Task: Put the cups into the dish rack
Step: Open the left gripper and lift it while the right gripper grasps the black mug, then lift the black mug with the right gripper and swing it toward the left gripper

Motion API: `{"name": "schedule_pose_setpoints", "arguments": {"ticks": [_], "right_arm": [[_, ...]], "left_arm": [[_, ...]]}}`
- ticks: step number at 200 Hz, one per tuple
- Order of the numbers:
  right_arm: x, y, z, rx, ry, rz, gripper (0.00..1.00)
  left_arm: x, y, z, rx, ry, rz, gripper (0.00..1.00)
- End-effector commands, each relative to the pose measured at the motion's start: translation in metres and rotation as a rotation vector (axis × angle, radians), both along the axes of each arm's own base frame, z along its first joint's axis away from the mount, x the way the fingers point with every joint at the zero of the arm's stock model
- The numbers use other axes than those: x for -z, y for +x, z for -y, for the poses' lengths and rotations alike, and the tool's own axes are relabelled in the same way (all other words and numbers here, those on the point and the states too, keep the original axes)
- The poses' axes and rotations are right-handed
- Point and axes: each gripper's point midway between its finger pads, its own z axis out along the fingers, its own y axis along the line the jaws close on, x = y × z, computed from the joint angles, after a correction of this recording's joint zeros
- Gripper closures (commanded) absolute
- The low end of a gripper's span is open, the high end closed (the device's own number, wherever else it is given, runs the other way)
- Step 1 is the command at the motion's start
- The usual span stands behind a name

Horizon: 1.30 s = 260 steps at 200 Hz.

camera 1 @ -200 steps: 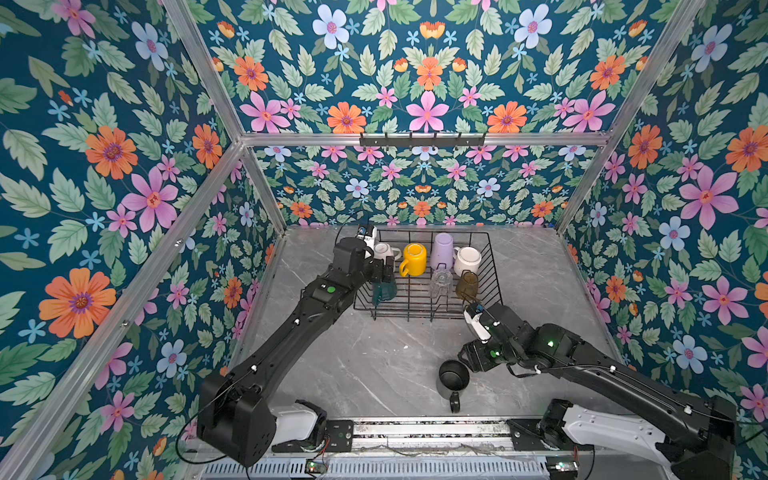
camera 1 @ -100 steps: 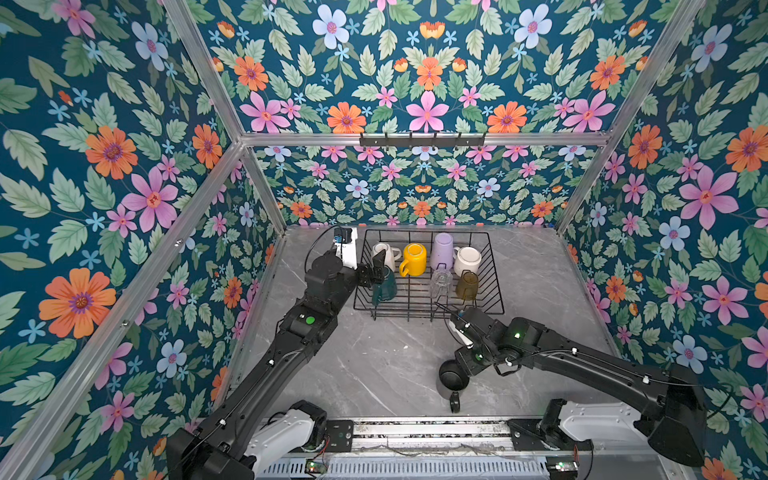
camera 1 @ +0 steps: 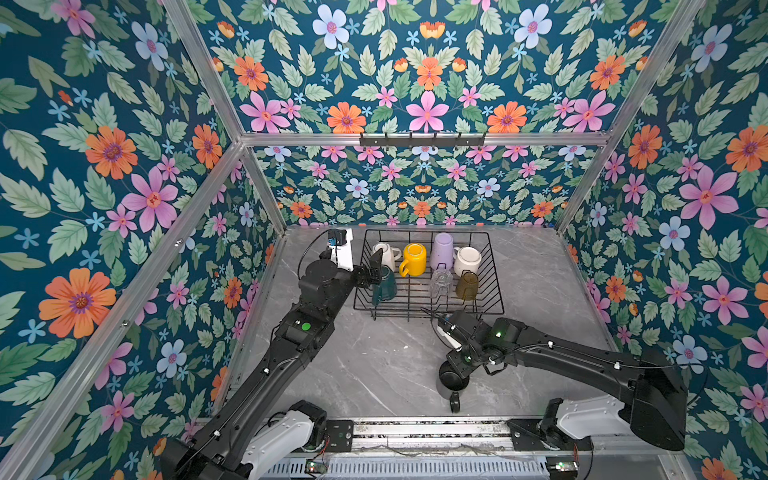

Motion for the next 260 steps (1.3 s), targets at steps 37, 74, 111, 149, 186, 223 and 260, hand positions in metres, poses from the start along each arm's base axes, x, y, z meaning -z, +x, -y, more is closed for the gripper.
{"name": "schedule_pose_setpoints", "arguments": {"ticks": [37, 74, 111, 149, 186, 223, 260], "right_arm": [[0.009, 0.006, -0.007, -0.034, -0.011, 0.020, 0.63], [0.012, 0.011, -0.009, -0.029, -0.024, 0.026, 0.71], [0.010, 0.014, -0.008, -0.020, -0.033, 0.039, 0.79], [0.010, 0.013, -0.009, -0.022, -0.034, 0.034, 0.96], [0.008, 0.011, -0.008, -0.022, -0.033, 0.021, 1.00], [-0.010, 0.009, -0.015, -0.004, 0.050, 0.023, 1.00], [-0.048, 0.012, -0.021, 0.071, 0.302, -0.030, 1.00]], "left_arm": [[-0.010, -0.004, -0.006, -0.019, -0.018, 0.035, 0.00], [-0.012, -0.005, -0.008, -0.024, -0.023, 0.045, 0.00], [-0.013, -0.006, -0.009, -0.029, -0.022, 0.048, 0.00], [-0.014, -0.007, -0.011, -0.034, -0.029, 0.061, 0.00], [-0.015, -0.008, -0.012, -0.036, -0.036, 0.074, 0.00], [-0.016, -0.012, -0.010, -0.013, -0.052, 0.099, 0.00], [-0.021, -0.024, 0.000, 0.069, -0.083, 0.163, 0.00]]}}
